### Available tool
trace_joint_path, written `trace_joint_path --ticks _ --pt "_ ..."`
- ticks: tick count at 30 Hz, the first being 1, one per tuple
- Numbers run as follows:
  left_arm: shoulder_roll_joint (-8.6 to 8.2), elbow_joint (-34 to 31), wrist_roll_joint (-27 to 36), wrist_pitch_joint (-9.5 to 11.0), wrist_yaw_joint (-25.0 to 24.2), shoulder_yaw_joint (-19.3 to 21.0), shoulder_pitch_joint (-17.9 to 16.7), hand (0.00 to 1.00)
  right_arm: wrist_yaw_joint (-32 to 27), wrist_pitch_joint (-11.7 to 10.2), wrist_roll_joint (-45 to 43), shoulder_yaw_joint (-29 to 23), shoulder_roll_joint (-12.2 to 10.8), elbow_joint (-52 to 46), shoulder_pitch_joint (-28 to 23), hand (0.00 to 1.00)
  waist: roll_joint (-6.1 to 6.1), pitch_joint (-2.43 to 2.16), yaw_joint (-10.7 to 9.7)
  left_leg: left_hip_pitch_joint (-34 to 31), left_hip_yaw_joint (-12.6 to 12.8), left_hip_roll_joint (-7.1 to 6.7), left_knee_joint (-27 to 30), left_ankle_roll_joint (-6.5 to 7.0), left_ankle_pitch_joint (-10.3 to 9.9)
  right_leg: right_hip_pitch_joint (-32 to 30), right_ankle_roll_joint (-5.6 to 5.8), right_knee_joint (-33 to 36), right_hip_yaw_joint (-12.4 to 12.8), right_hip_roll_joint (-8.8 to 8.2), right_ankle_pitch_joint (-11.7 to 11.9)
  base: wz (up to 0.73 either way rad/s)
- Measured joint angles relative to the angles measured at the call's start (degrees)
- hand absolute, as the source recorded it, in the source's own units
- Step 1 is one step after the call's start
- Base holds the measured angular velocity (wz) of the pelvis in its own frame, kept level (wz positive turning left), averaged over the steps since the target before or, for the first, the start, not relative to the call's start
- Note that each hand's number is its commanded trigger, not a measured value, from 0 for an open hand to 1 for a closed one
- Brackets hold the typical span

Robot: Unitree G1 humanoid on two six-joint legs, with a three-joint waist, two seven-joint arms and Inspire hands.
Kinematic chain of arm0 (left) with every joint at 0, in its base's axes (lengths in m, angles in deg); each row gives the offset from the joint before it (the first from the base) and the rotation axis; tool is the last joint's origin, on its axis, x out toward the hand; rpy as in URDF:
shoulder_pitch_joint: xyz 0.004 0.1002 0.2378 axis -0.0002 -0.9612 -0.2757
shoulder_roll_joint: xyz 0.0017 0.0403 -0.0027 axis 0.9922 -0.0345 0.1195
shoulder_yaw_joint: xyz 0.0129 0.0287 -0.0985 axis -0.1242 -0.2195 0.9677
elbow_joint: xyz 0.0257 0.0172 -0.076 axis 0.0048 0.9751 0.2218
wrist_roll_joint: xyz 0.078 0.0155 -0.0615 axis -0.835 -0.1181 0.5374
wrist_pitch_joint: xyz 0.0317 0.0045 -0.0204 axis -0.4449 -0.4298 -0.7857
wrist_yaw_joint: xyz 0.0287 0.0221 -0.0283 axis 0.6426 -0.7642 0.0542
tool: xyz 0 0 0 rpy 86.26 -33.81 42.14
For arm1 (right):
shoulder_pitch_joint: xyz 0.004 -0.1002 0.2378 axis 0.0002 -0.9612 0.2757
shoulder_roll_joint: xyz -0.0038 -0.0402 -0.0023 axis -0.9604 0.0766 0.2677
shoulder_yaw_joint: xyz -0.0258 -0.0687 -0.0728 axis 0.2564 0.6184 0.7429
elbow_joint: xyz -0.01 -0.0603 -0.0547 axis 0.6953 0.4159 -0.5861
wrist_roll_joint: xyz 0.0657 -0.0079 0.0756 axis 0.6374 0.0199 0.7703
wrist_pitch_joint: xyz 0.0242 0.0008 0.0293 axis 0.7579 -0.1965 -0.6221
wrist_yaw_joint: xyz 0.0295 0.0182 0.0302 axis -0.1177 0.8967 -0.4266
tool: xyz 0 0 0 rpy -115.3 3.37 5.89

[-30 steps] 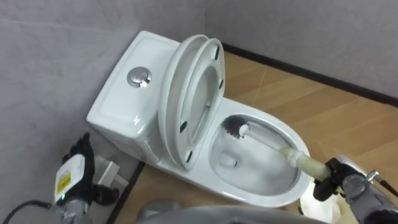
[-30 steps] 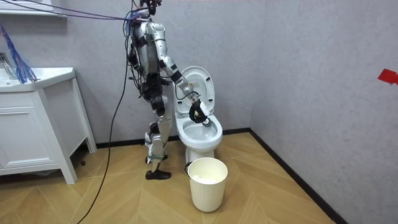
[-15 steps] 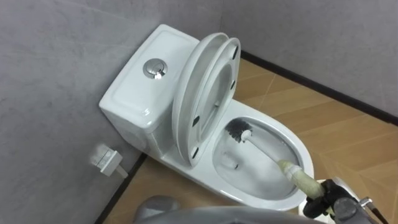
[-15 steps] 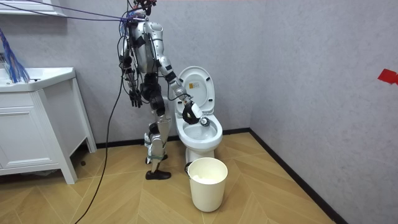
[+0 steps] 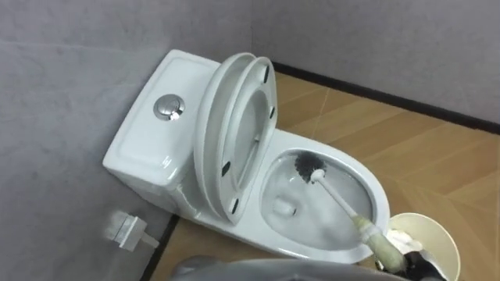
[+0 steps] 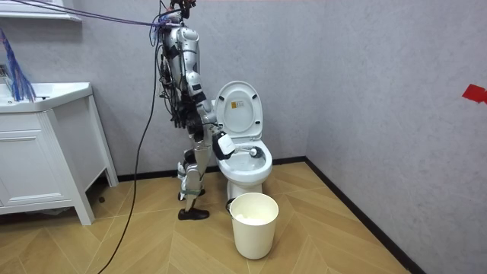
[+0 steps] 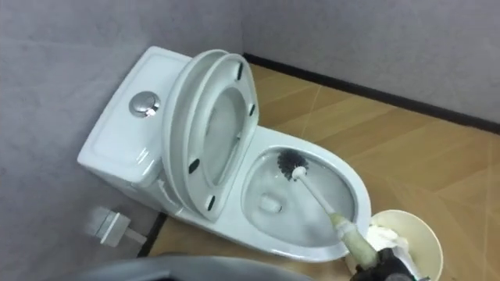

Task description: Brush toilet

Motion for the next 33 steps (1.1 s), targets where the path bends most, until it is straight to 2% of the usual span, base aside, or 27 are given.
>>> trace_joint_path --ticks 6,8,12,14,16,20,24,28,33 --pt "-0.02 -0.3 -0.01 0.02 0.26 -1.35 2.98 0.0 -1.4 0.1 0.58 -1.39 -1.9 -0.08 -2.45 1.0 -0.22 -0.29 -3.57 1.28 3.15 0.6 0.07 0.07 -1.0 -0.37 0.1 0.18 3.72 0.51 0.23 -0.33" --pt "-0.09 -0.04 -0.03 0.01 0.24 -2.15 4.0 0.0 -1.33 0.33 0.41 -1.65 -2.74 -0.07 -3.48 1.0 0.32 -0.25 -3.71 1.91 4.97 1.25 0.04 -0.03 -1.8 -0.57 -0.07 0.39 5.79 1.21 0.54 -0.47" --pt "-0.13 0.07 0.03 0.02 0.24 -4.25 5.29 0.0 -0.37 1.58 -0.41 -1.67 -3.44 -0.18 -4.07 1.0 0.79 -0.23 -5.04 2.56 6.16 1.41 -0.05 0.02 -2.12 -1.57 -0.04 1.31 7.9 1.42 0.54 -0.32" --pt "-0.08 0.1 0.1 0.02 0.21 -5.68 6.01 0.0 -0.25 1.92 -2.02 -1.66 -3.85 -0.48 -4.2 1.0 1.59 -0.26 -5.91 2.56 6.97 1.99 -0.08 0.04 -3.19 -2.59 -0.05 2.12 9.25 2.05 0.53 -0.3" --pt "-0.05 0.59 0.07 -0.11 0.19 -6.08 6.04 0.0 0.46 2.1 -3.2 -1.66 -4.13 -0.66 -4.12 1.0 1.85 -0.33 -6.64 2.62 7.14 2.06 -0.38 0.05 -3.44 -3.48 -0.02 3.09 9.77 2.32 0.5 -0.21" --pt "0.1 0.73 0.07 -0.08 0.19 -6.79 5.43 0.0 2.19 2.59 -6.89 -1.46 -4.54 -2.61 -5.38 1.0 1.9 -0.3 -6.9 2.57 8.42 2.07 -1.11 0.21 -3.53 -5.25 0.01 4.29 11.68 2.51 0.51 -0.24" --pt "0.12 0.74 1.03 -0.08 0.28 -7.24 5.26 0.0 2.01 2.52 -7.03 -0.95 -4.63 -5.13 -6.58 1.0 1.77 -0.28 -6.63 2.44 10.14 2.22 -1.47 0.31 -3.59 -6.76 0.06 5.09 13.91 3.02 0.62 -0.27" --pt "0.1 0.78 3.13 -0.02 1.52 -9.29 5.11 0.0 0.27 2.48 -6.57 -0.93 -5.02 -7.79 -7.9 1.0 1.73 -0.33 -6.96 1.49 10.39 2.19 -1.52 0.33 -3.57 -7.9 0.1 5.12 14.24 3.04 0.82 -0.04" --pt "-0.06 0.66 3.14 0.02 2.63 -10.08 5.09 0.0 -1.58 2.46 -11.4 -1.06 -5.32 -14.89 -9.78 1.0 1.86 -0.32 -6.9 0.55 10.7 2.17 -1.43 0.33 -3.57 -8.92 0.1 5.15 14.49 3.05 0.82 -0.03"
